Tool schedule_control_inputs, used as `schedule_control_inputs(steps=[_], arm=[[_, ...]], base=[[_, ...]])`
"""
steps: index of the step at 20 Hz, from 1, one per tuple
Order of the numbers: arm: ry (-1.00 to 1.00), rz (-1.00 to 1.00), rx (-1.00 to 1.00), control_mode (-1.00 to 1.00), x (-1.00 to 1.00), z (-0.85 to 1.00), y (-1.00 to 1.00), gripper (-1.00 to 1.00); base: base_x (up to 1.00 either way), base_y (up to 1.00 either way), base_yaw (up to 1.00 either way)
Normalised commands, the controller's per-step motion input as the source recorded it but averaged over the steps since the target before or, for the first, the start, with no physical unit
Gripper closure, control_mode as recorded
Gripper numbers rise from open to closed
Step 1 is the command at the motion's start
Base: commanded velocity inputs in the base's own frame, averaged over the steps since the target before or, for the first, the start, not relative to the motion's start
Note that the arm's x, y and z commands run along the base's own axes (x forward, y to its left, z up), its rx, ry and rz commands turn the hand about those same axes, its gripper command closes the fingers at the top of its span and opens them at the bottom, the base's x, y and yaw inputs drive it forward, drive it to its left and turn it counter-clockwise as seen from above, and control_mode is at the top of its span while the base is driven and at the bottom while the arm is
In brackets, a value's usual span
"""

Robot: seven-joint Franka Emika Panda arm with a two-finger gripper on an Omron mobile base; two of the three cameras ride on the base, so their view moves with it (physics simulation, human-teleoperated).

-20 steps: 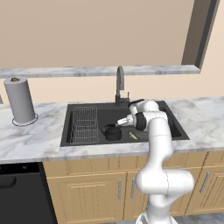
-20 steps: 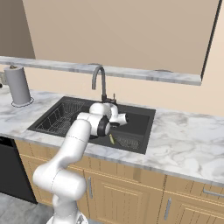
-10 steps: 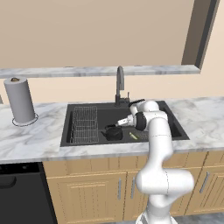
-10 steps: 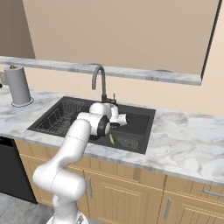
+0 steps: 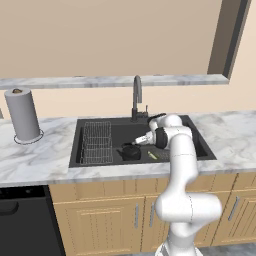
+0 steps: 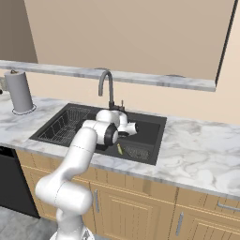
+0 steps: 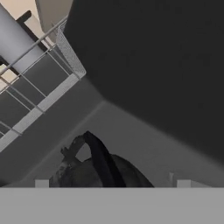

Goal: Open the cabinet, pick the kettle from the cabinet, and place it in the sink.

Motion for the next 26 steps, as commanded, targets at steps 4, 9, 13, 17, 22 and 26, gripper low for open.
schedule_control_inputs(steps=[4, 9, 13, 17, 22, 26], arm=[[0.0, 0.0, 0.0, -1.0, 0.0, 0.0, -0.13, -1.0], [0.0, 0.0, 0.0, -1.0, -0.02, 0.0, -0.25, -1.0], [0.0, -0.01, 0.0, -1.0, -0.03, 0.0, -0.28, -1.0], [-0.01, -0.02, 0.0, -1.0, -0.07, 0.01, -0.31, -1.0], [-0.09, -0.05, 0.0, -1.0, -0.14, 0.13, -0.21, -1.0], [-0.05, -0.06, 0.0, -1.0, -0.18, 0.2, -0.11, -1.0]], base=[[0.0, 0.0, 0.0], [0.0, 0.0, 0.0], [0.0, 0.0, 0.0], [0.0, 0.0, 0.0], [0.0, 0.0, 0.0], [0.0, 0.0, 0.0]])
